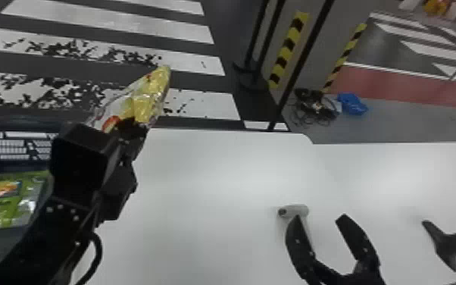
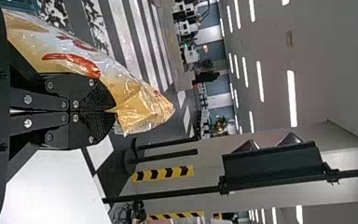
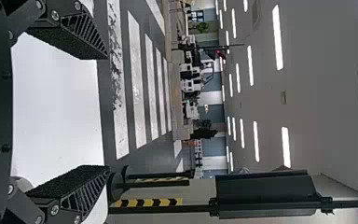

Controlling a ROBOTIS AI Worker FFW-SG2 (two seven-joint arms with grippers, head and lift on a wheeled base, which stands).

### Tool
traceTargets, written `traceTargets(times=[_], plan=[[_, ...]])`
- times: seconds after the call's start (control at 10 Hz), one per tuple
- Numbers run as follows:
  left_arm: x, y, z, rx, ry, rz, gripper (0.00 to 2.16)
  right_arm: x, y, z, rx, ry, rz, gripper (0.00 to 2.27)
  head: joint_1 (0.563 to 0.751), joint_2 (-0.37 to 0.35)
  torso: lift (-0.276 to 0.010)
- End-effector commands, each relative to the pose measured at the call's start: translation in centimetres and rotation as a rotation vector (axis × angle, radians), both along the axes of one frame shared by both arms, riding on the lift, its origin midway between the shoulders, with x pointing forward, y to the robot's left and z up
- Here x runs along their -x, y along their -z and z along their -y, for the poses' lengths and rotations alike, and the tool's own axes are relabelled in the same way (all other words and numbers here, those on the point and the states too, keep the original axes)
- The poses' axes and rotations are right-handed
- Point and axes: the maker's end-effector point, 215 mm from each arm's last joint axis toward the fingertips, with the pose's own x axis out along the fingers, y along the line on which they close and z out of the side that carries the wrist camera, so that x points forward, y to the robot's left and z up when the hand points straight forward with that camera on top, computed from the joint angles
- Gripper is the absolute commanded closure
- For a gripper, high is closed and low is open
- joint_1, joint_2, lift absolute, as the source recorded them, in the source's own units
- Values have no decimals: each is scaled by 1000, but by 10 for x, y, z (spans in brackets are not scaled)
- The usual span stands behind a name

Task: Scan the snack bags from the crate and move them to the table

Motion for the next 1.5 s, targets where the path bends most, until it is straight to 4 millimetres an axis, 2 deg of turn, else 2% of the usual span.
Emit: traceTargets(times=[0.0,0.3,0.7,0.8,1.1,1.4], plan=[[6,15,28,-28,47,-15,1885,1,0,2,4,1,0,164,695,-350,-95],[21,56,70,-74,127,-72,1885,2,-3,5,9,6,9,164,695,-350,-95],[58,116,132,-106,243,-128,1885,2,-3,5,7,7,7,164,695,-350,-95],[62,122,143,-97,263,-129,1885,2,-3,4,6,6,8,164,695,-350,-95],[82,148,158,-131,311,-163,1885,2,-4,8,12,13,10,164,695,-350,-95],[109,184,153,-163,336,-202,1885,1,-4,9,12,15,12,164,695,-350,-95]])
